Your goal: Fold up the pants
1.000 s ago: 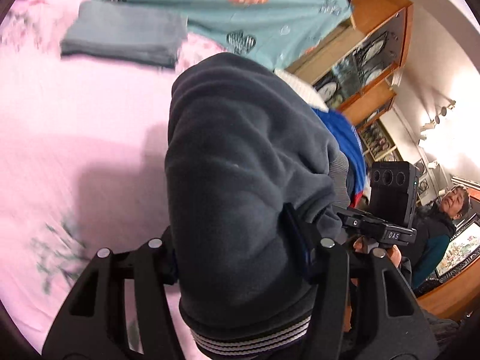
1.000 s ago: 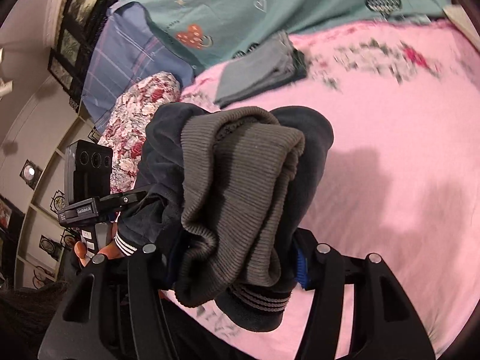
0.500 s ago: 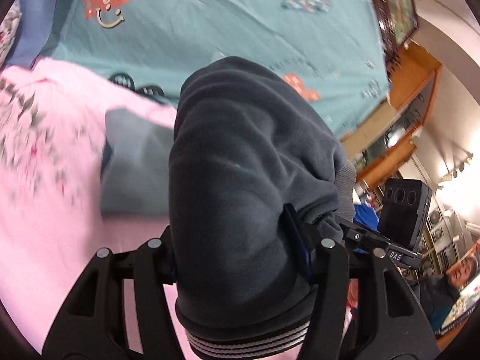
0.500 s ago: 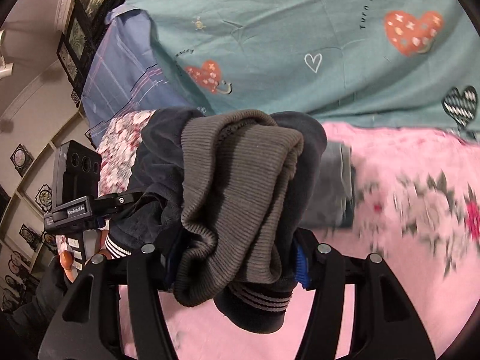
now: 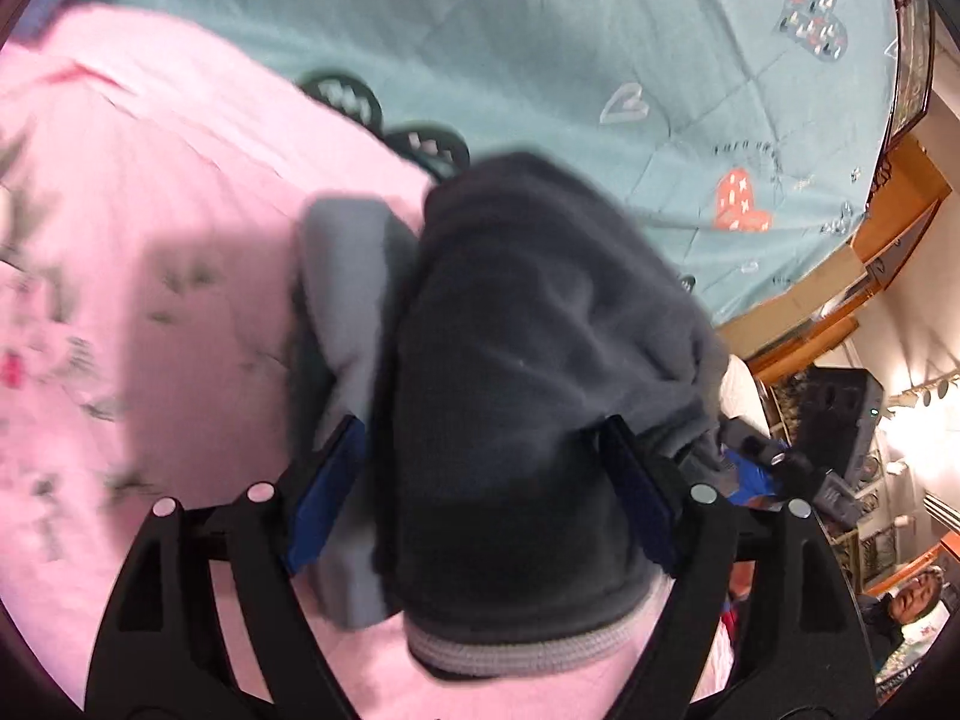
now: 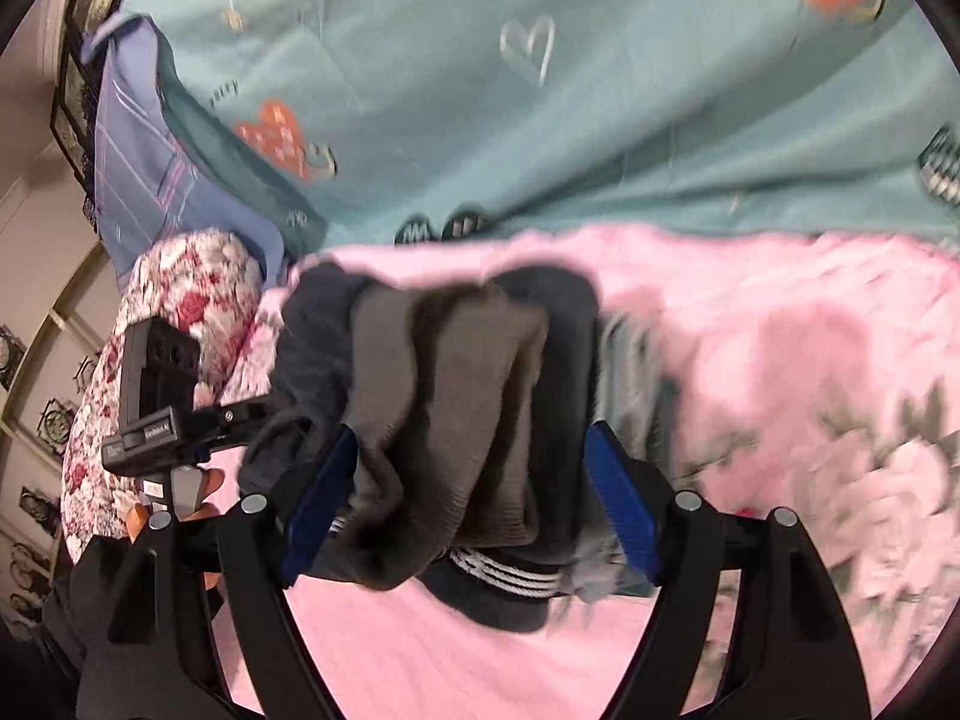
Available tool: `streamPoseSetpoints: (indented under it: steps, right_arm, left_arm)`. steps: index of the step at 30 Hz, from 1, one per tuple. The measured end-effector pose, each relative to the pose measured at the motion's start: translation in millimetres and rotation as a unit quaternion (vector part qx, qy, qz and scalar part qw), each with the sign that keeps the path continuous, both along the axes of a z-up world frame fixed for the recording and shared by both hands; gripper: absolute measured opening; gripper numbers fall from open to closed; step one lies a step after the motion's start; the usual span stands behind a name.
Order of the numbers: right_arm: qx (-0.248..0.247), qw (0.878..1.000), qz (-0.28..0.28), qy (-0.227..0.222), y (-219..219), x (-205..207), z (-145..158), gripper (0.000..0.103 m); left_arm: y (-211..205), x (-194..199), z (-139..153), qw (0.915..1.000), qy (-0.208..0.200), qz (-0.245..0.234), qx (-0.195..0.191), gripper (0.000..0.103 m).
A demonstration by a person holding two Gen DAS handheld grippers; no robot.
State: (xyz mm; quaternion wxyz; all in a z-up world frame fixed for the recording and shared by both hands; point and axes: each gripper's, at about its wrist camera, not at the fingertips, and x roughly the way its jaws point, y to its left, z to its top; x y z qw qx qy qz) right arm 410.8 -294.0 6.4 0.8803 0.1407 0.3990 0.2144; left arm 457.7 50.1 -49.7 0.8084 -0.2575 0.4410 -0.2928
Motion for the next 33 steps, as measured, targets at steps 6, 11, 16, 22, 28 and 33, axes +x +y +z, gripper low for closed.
streamPoseSetpoints:
  steps: [6,11,16,22,28,33]
  right_arm:
    - [-0.055,0.994,-0.071,-0.059,-21.5,-70.3,67.8,0.095]
    - [-0.128,0.985,-0.070,-0.087,16.2,-172.7,73.9,0.098]
    - [-0.117,0.983,-0.090,-0.105,43.7,-271.2,63.4,0.102]
    - [-0.154,0.973,-0.106,-0.139,60.9,-360.8,43.5,0.102]
    - [-0.184,0.966,-0.105,-0.148,73.1,-418.4,19.3,0.102]
    - [-0.191,0.960,-0.124,-0.166,68.7,-443.9,22.1,0.102]
  left_arm:
    - [7.1,-85.6,94.1,0.9753,-0.117,0.085,0.167,0.097]
    - [-31.4,-203.4,126.0,0.9391,-0.184,0.100,0.272,0.101]
    - [-60.8,-321.8,117.3,0.9168,-0.209,0.113,0.321,0.101]
    - [-58.7,-415.2,107.2,0.9134,-0.225,0.150,0.304,0.101]
    - [-57.8,-462.6,89.2,0.9004,-0.216,0.172,0.337,0.101]
    - [-61.9,-482.6,93.3,0.8969,-0.226,0.169,0.341,0.101]
